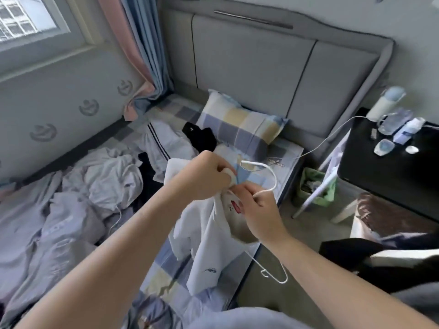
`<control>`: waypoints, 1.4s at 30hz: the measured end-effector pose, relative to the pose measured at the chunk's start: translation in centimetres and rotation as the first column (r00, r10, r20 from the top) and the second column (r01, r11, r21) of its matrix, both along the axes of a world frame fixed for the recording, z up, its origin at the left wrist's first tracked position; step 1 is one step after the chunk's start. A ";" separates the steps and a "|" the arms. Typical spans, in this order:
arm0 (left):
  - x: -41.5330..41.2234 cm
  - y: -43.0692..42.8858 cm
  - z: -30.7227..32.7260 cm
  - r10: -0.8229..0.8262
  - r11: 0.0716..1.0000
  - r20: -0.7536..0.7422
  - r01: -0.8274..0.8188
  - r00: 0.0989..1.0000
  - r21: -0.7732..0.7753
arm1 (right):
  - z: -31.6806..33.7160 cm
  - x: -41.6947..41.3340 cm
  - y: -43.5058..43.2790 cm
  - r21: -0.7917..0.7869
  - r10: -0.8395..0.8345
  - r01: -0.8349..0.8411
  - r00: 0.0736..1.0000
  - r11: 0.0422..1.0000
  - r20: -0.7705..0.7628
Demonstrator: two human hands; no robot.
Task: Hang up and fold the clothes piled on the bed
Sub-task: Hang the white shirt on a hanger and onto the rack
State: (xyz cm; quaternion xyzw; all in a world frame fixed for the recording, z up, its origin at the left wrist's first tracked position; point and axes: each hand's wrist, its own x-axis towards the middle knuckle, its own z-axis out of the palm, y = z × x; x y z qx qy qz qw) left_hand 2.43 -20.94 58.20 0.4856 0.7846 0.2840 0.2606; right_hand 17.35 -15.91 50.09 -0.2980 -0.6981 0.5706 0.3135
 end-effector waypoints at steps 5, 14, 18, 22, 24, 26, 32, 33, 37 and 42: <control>0.9 -1.4 -1.6 -0.132 0.990 0.027 0.133 0.991 -0.037 | -1.8 1.0 -0.9 -0.183 0.064 -0.078 0.995 0.980 -0.082; -3.8 -6.7 -3.9 -0.280 0.926 -0.575 0.374 0.769 0.050 | 1.1 4.9 1.3 -0.099 0.142 -0.149 0.987 0.984 -0.079; -3.8 -7.3 -4.4 -0.256 0.872 -0.514 0.425 0.819 0.242 | 1.6 5.5 3.1 0.017 0.037 -0.039 0.993 0.999 0.112; -2.0 -7.2 -5.2 -0.291 0.867 -0.428 0.425 0.856 0.261 | 0.2 5.2 2.6 -0.015 -0.091 0.094 0.986 0.996 0.138; -1.4 -7.5 -5.7 -0.297 0.881 -0.395 0.409 0.870 0.238 | -0.2 4.9 2.1 -0.011 -0.128 0.131 0.981 0.991 0.148; -0.7 -7.8 -5.9 -0.305 0.892 -0.361 0.397 0.882 0.217 | -0.1 4.6 1.7 0.005 -0.121 0.122 0.980 0.993 0.159; 1.8 -8.3 -6.1 -0.276 0.930 -0.318 0.336 0.907 0.150 | 0.0 3.1 -0.6 0.029 -0.058 0.055 0.990 0.998 0.129; 2.2 -8.2 -6.1 -0.273 0.932 -0.306 0.329 0.912 0.152 | -0.1 2.8 -0.9 0.020 -0.051 0.049 0.990 0.999 0.132; 2.7 -8.0 -6.5 -0.286 0.928 -0.264 0.335 0.921 0.163 | -0.4 3.2 -1.4 -0.006 0.024 -0.023 0.987 1.000 0.161; 2.0 -7.9 -7.9 -0.132 0.970 -0.129 0.155 0.983 0.189 | -0.5 4.8 -0.8 0.148 -0.088 0.058 0.974 0.987 0.207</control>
